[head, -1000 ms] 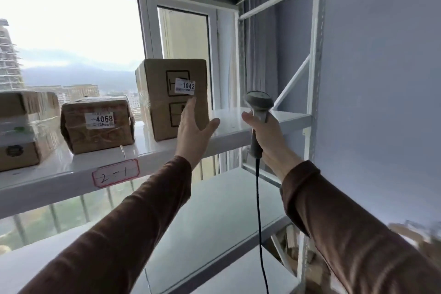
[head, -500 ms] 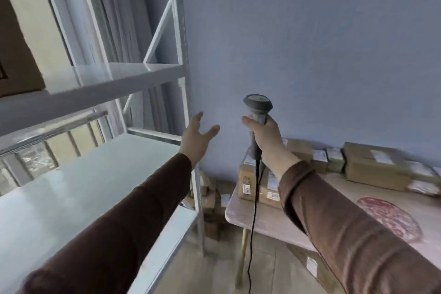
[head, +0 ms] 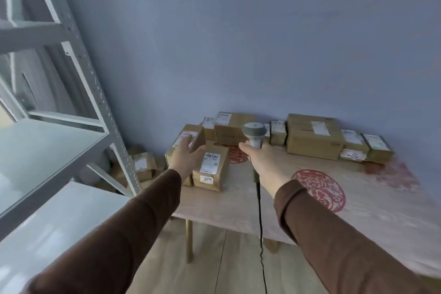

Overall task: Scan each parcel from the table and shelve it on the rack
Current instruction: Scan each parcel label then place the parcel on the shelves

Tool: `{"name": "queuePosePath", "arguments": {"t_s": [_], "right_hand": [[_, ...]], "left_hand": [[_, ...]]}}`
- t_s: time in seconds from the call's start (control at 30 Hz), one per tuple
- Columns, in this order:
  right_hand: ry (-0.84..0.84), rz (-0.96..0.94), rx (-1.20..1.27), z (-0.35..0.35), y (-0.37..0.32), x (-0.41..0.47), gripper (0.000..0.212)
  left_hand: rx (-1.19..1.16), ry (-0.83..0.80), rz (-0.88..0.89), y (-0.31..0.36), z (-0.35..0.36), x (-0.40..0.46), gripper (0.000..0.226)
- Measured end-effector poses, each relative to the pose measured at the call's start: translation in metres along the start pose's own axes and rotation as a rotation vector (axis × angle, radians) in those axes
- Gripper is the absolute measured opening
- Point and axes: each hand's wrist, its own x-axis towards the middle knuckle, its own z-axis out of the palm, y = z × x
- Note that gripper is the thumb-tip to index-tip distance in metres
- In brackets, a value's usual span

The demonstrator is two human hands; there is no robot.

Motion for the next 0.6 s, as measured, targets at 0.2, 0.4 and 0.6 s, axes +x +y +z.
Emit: {"name": "queuePosePath", "arguments": {"t_s": [0.2, 0.4, 0.6], "right_hand": [[-0.044, 0.080, -0.054, -0.009, 0.056, 0.055, 0.031], [-0.075, 0.145, -0.052, 0.013, 0.101, 0.091, 0.025], [-0.040, 0.228, -0.079, 0.045, 0.134, 0.124, 0.026]], "left_hand": [[0.072, 0.052, -0.132, -0.045, 0.044, 0.026, 0.067], [0.128, 0.040, -0.240, -0.090, 0.068, 0.065, 0.063], [0.197, 0.008, -0.307, -0.114, 0.078, 0.111, 0.051]]}}
